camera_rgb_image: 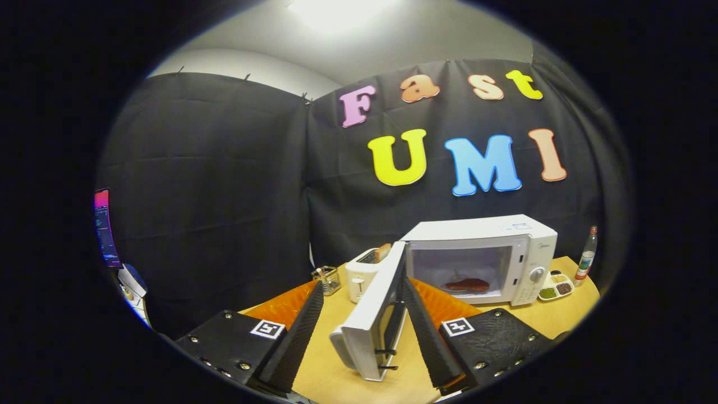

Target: Open the microwave, put the food inside, and close the microwave door.

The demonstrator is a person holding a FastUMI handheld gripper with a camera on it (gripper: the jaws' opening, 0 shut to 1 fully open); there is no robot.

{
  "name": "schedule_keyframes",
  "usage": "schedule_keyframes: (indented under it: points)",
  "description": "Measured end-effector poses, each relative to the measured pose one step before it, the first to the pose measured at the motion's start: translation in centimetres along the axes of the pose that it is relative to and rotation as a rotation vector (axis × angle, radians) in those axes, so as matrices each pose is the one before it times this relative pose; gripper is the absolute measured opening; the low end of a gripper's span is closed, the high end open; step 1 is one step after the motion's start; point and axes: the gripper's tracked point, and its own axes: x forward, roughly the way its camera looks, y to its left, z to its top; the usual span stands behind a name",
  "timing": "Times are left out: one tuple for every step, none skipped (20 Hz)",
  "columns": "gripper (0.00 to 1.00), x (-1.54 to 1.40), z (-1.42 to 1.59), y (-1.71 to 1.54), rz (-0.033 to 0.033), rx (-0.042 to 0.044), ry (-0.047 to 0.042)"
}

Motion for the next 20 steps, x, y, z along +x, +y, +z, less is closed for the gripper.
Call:
schedule_keyframes:
  points:
    - [0.66,-0.148,0.198,1.527,0.03155,-0.00953,-0.00616]
    - [0.45,0.47,-0.323,1.358,0.02382,-0.00882,0.00724]
    - [0.38,0.606,-0.625,1.913,0.05642,-0.01124,0.02076]
    - [0.38,0.652,-0.796,1.347,0.04064,-0.00974,0.0221]
    - [0.38,0.202,-0.543,0.18,-0.02151,-0.02414,0.00349]
    - [0.23,0.76,-0.372,0.547,0.02009,0.00004,-0.00737]
    - [0.07,0.511,-0.759,1.277,0.04928,0.01516,0.02859]
    - [0.07,0.452,-0.894,0.802,0.03574,0.01878,0.03038]
    - [0.07,0.844,-0.885,0.118,0.01196,-0.00264,0.01875]
    - [0.07,0.279,-1.008,-0.279,-0.00179,-0.00922,0.01596]
    - [0.07,0.52,-0.536,-0.488,0.00277,0.00552,0.02058]
    - [0.07,0.549,-0.307,-0.677,-0.00021,0.01264,0.01984]
    - [0.07,0.448,-0.583,-1.242,-0.00904,0.01694,0.01644]
    - [0.07,0.366,-0.69,-1.12,-0.01317,0.01961,0.01696]
    - [0.07,-0.057,-0.635,-1.624,-0.01742,0.02334,0.01178]
    - [0.07,0.24,-0.32,-1.42,-0.018,0.02121,0.00666]
    - [0.07,-0.103,-0.164,-0.69,0.00789,0.02356,0.00429]
    - [0.03,-0.187,-0.086,-0.554,0.00347,0.01315,0.00603]
    - [0.01,0.181,0.126,-0.58,-0.00996,-0.01949,-0.0037]
    - [0.01,0.087,0.075,-0.696,-0.016,-0.01884,-0.00195]
